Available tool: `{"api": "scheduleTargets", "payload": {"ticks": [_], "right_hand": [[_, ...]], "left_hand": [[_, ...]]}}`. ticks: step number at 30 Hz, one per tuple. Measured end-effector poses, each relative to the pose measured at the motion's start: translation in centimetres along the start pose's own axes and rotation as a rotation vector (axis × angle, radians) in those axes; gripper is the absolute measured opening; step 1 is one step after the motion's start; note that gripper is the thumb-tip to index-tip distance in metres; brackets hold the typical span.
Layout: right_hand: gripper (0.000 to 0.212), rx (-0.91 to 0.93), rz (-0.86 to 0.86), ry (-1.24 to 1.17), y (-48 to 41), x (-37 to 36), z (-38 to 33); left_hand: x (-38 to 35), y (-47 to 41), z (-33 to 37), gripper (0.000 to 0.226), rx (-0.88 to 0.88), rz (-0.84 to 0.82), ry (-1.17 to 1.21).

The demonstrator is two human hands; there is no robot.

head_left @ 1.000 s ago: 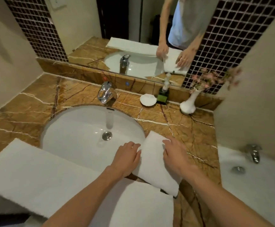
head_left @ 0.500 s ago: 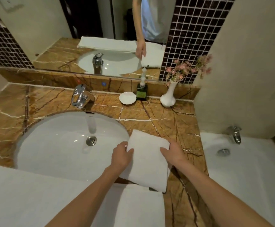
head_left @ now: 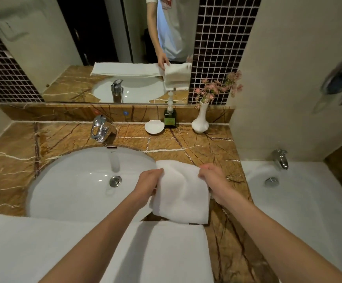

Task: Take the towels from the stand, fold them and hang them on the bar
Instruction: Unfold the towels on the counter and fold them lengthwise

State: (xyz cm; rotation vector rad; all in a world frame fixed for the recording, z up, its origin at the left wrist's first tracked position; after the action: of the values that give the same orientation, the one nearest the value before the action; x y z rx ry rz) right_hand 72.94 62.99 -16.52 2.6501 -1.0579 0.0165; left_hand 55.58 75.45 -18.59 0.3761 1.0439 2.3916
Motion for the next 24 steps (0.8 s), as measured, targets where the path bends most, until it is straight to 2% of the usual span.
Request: {"api": "scheduleTargets", "payload": {"ticks": [6,8,11,13,18,24], "right_hand": [[0.019,0.084,0.144,-0.085,8.5,0.1,0.2],[0.02,0.078,0.183,-0.063,11.1,0.2,1.1],[0.033,0.063,0.221,-0.019,14.3,0.4,2.5],[0.038,0.048,0.225,-0.007,16.1,0.5,3.2],[0.031,0.041,0.199,0.034,19.8,1.0,4.6],[0.024,0.046,0.126,0.183,23.9,1.1,7.2]], "left_hand": [[1.1,3.5,-1.9,0.044,0.084,-0.217,0.144],[1.4,4.9,-2.5,0.045,0.082,-0.276,0.194],[1.8,7.0,-4.1,0.046,0.108,-0.323,0.206],[2.1,8.1,-5.4,0.044,0.09,-0.308,0.162],[3.6,10.9,-9.6,0.037,0.047,-0.183,0.035],[4.1,14.5,-14.4,0.017,-0.028,-0.077,-0.13]]}}
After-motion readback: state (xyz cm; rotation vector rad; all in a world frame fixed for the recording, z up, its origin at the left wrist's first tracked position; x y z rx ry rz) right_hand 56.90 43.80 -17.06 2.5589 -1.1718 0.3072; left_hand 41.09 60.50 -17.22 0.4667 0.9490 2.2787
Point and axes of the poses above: each hand's wrist, its own y-axis away from the middle knuckle, its own x-axis out of the back of the hand, z = x × y, the point moved 5 cm from there along -y, towards the middle knuckle, and after that the axes turned 15 degrees about x, right-handed, at the moved point
